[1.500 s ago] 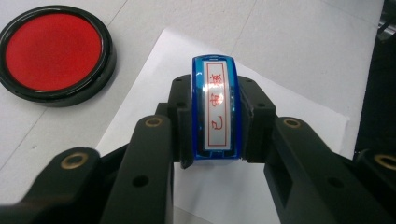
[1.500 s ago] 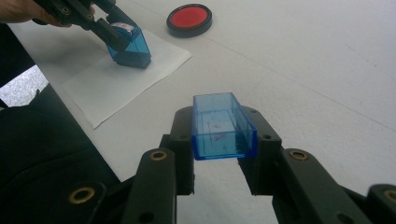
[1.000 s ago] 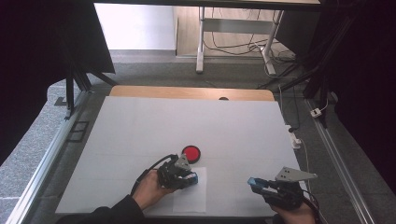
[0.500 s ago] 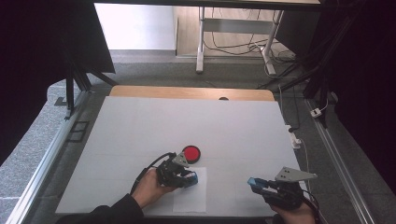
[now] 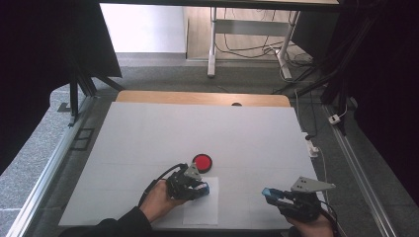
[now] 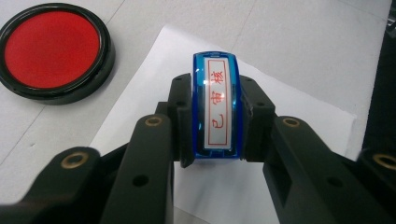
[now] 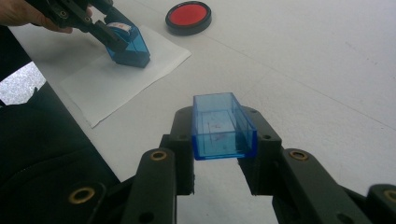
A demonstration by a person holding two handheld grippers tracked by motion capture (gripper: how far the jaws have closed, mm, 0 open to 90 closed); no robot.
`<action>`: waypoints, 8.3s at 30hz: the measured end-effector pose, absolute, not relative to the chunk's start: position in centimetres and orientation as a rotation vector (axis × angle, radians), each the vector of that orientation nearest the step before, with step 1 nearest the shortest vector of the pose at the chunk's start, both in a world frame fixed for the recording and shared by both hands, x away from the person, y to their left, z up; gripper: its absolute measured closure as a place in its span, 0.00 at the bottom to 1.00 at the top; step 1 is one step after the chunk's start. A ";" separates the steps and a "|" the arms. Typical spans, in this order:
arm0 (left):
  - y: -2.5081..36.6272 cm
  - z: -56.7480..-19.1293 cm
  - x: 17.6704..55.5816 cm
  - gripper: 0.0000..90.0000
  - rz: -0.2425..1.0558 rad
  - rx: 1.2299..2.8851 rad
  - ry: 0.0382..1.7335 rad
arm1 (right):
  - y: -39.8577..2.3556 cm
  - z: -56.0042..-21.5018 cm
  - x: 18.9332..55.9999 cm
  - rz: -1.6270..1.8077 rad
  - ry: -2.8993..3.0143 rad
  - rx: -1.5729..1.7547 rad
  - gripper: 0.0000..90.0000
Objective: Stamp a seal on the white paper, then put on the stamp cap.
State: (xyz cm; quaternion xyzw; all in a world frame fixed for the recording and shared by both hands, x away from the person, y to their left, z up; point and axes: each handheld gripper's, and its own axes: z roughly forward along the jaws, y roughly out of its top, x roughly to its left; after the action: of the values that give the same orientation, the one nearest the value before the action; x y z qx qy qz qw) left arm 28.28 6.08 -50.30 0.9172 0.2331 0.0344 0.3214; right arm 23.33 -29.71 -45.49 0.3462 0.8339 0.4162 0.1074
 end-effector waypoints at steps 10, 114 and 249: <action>6.3 -50.4 28.8 0.79 0.036 2.394 0.638 | -29.7 -45.5 23.3 1.223 2.456 1.018 0.77; 12.3 -43.1 27.1 0.77 -0.002 2.065 0.545 | -29.5 -45.2 23.3 1.279 2.440 0.991 0.77; 12.1 -43.3 27.5 0.78 -0.184 1.967 0.180 | -13.7 -45.7 28.4 1.734 2.887 0.195 0.77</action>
State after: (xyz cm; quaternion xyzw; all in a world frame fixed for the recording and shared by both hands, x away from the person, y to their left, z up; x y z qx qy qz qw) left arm 27.48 12.07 -43.29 0.8300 0.0758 -0.0777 0.5471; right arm 28.36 -13.69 -45.68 0.0574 0.8500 0.5106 -0.1156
